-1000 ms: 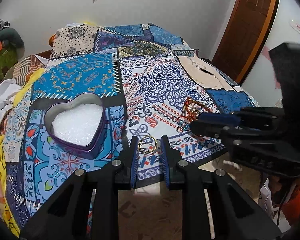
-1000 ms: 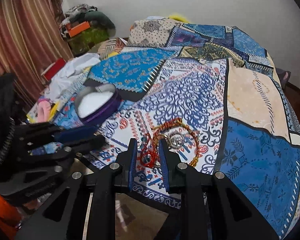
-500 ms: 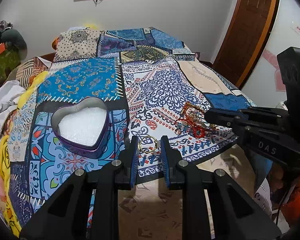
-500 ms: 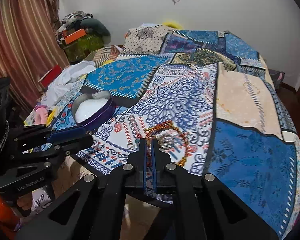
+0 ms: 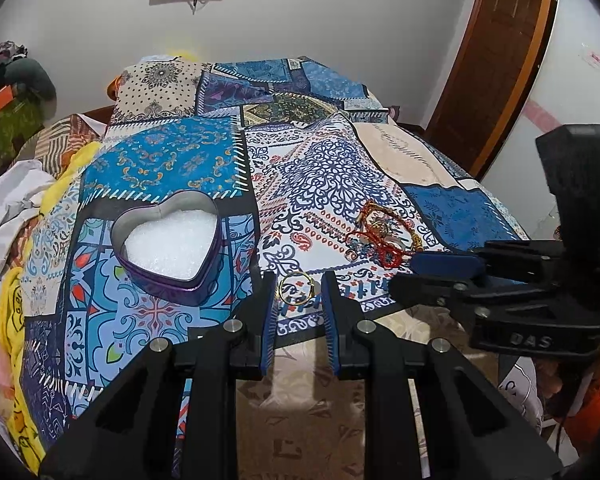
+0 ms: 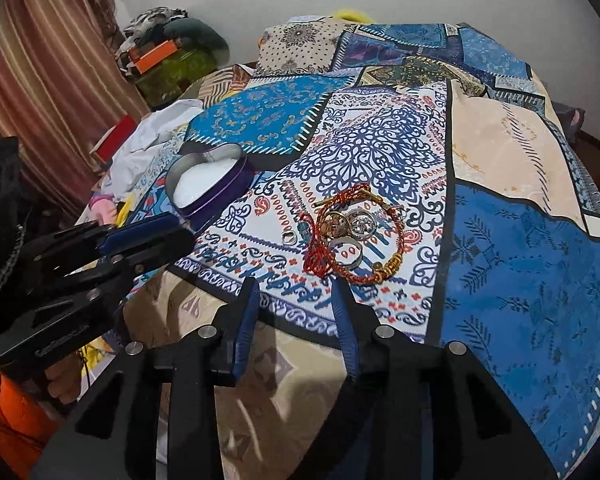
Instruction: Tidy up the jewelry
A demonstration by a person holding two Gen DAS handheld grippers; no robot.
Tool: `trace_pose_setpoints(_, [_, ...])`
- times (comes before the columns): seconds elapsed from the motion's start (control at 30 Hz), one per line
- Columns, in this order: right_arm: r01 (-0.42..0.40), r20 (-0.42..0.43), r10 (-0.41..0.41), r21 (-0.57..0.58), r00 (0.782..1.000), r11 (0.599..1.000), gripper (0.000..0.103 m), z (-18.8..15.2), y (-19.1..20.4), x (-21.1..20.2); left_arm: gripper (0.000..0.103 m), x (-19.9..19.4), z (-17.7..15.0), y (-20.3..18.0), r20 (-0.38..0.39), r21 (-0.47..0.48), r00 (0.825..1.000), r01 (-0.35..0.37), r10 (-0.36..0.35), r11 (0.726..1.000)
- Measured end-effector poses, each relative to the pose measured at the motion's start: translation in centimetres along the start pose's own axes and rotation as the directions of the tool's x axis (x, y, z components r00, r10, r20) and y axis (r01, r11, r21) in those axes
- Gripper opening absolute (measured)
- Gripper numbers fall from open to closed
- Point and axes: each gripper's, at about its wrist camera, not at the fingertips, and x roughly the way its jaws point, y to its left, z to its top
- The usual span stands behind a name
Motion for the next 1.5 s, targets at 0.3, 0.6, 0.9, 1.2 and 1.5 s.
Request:
trace_pose_setpoints(0.3, [0.099,0.042,-0.098,-0.022,0.994,0.995,0.033,0.6,-0.4,1.0,0.021,0.7,-0.1,1.1,-0.018,-0.031,1.000,-0.009,0.009,0.999])
trace_pose_setpoints(0.6, [0.130,0.069,-0.125,-0.072,0.990,0.989,0.005,0.3,0.1,0.5,0.021,1.0,-0.1,0.8,-0.022,-0.022,1.000,-0.006,0.006,1.000])
trace_pose_setpoints(0.9, [0.140,0.138,-0.133,-0.049,0.981,0.989,0.004,0.4,0.1,-2.3,0.021,-0.5,0.1,0.1,0.005,-0.009,1.000,-0.012,0.012,1.000])
trace_pose_setpoints(1.2, [0.167,0.218,-0.150,-0.061,0.964,0.984,0.004,1.2,1.4,-4.8,0.021,-2.9,0.6,0.1,0.057,-0.007,0.998,-0.030,0.030,1.000])
trace_pose_setpoints(1.5, [0.165,0.068,-0.163,-0.033,0.984,0.986,0.040,0.6,0.2,-0.6,0.021,-3.8,0.2,0.9,0.064,-0.026,0.997,-0.044,0.045,0.999])
